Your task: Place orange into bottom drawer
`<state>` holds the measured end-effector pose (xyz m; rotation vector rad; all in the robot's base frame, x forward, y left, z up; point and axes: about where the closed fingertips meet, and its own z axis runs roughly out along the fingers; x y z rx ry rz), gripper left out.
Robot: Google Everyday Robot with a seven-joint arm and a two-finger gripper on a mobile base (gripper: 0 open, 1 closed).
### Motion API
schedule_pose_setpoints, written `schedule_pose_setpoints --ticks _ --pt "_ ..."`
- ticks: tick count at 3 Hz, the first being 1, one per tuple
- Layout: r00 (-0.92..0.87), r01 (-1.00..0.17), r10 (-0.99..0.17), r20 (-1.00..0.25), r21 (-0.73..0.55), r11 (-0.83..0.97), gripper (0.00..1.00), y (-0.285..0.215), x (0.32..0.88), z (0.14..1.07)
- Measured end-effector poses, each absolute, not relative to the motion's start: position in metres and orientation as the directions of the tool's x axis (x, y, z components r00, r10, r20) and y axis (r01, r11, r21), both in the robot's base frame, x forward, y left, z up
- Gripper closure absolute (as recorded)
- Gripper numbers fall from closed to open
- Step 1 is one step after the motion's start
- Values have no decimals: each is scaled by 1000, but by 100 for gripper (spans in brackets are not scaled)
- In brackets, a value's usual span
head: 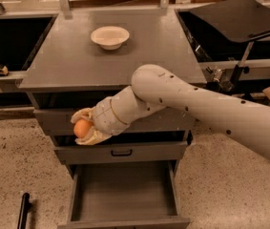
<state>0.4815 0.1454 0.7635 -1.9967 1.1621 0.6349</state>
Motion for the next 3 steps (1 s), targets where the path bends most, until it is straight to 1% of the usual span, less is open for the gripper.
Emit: schedule_pose_setpoints --ticks 1,2,3 --pt "357 -930 -485 -798 -254 -267 100 149 476 698" --pt "272 -961 -481 -833 -214 -174 100 157 478 629" --pt "264 -965 -477 -838 -231 -127 100 162 490 627"
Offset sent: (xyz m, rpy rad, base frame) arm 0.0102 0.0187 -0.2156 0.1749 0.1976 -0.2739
